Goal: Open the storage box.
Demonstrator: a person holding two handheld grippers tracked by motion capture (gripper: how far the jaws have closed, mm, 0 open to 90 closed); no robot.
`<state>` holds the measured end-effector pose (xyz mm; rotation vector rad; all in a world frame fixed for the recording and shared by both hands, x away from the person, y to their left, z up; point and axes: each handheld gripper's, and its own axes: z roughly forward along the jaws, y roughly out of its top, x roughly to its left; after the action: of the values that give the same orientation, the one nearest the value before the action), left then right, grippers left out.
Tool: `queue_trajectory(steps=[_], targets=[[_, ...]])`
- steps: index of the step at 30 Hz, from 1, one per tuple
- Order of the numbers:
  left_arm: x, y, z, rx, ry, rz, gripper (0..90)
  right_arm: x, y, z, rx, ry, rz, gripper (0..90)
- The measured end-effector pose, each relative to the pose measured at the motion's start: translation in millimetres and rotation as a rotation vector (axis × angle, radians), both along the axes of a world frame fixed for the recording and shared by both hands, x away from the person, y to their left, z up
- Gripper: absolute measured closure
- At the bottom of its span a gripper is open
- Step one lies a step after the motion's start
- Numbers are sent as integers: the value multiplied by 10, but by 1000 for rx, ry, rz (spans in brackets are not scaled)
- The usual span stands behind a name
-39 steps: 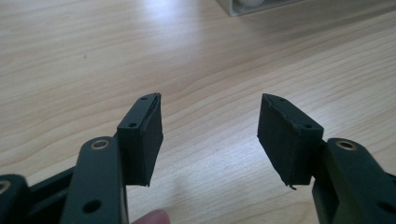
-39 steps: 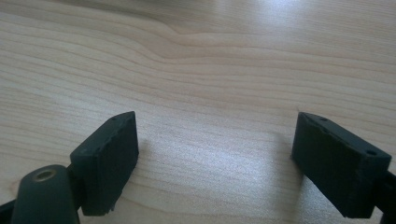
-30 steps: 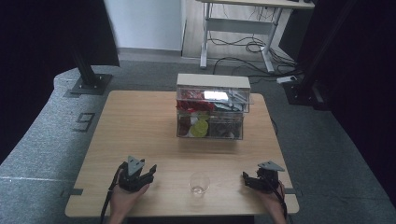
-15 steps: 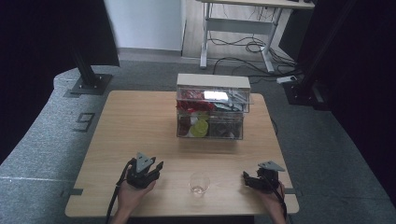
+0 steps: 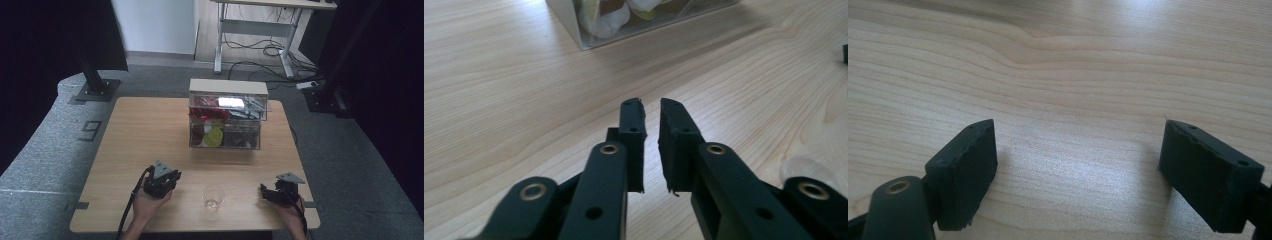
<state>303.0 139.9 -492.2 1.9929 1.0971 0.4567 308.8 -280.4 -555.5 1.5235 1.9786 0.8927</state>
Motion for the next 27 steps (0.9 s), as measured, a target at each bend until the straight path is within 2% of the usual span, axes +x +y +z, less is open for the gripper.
queue_trajectory(steps=[8, 12, 18, 27], targets=[[106, -73, 33, -5, 17, -27, 875, -7, 1, 0, 0, 0, -5, 157], [155, -111, 29, -9, 8, -11, 895, -8, 1, 0, 0, -1, -7, 158], [226, -145, 20, -23, 22, -18, 900, -15, 1, 0, 0, -1, -9, 161], [347, -245, -38, -12, 43, -28, 900, -18, 2, 0, 0, -1, -10, 163]])
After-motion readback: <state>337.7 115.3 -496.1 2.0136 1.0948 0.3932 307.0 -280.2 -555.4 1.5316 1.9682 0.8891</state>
